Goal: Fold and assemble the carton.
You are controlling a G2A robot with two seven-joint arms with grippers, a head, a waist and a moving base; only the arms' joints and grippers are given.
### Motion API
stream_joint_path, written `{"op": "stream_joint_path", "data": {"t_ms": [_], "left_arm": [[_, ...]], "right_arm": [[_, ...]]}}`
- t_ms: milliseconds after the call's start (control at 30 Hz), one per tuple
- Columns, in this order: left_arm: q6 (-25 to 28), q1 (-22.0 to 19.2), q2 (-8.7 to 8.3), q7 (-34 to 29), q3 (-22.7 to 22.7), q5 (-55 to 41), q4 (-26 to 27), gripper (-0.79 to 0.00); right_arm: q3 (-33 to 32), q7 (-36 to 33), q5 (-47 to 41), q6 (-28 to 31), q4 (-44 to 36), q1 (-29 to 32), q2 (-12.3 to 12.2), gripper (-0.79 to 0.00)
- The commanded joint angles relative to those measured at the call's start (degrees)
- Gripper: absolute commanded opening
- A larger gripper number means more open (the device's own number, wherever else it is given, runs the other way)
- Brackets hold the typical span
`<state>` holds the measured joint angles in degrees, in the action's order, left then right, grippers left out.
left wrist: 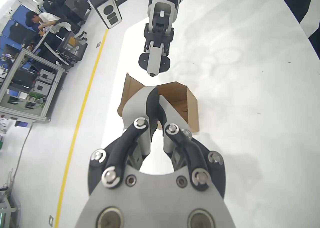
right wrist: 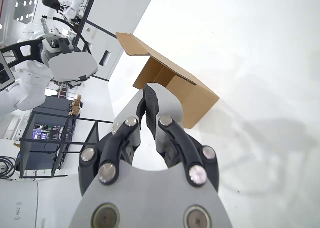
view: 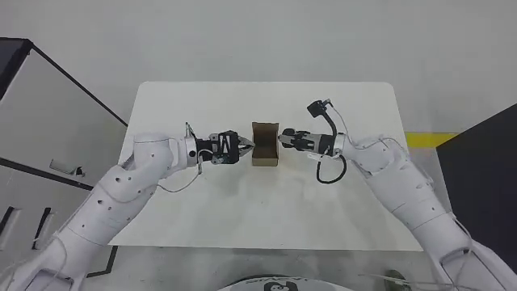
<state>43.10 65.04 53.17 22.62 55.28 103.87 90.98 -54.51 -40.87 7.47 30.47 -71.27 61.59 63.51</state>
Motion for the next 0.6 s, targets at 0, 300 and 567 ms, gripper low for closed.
{"op": "stream_joint_path", "data": {"t_ms": [0, 300, 567], "left_arm": [[0.03, 0.08, -0.03, -0.04, 0.07, 0.01, 0.1, -0.785], [-1.37, 0.61, 0.8, 1.01, -0.74, -6.34, -4.38, -0.785], [-7.63, -2.37, 3.43, 5.11, -5.29, -10.24, -12.56, -0.785]], "right_arm": [[0.28, -0.16, -0.13, 0.22, 0.23, -0.32, 0.12, -0.785], [0.35, 0.93, 0.77, -0.82, -0.53, 0.22, 0.16, -0.785], [0.01, 1.34, 1.01, -1.11, -1.11, 0.68, 0.18, -0.785]]}}
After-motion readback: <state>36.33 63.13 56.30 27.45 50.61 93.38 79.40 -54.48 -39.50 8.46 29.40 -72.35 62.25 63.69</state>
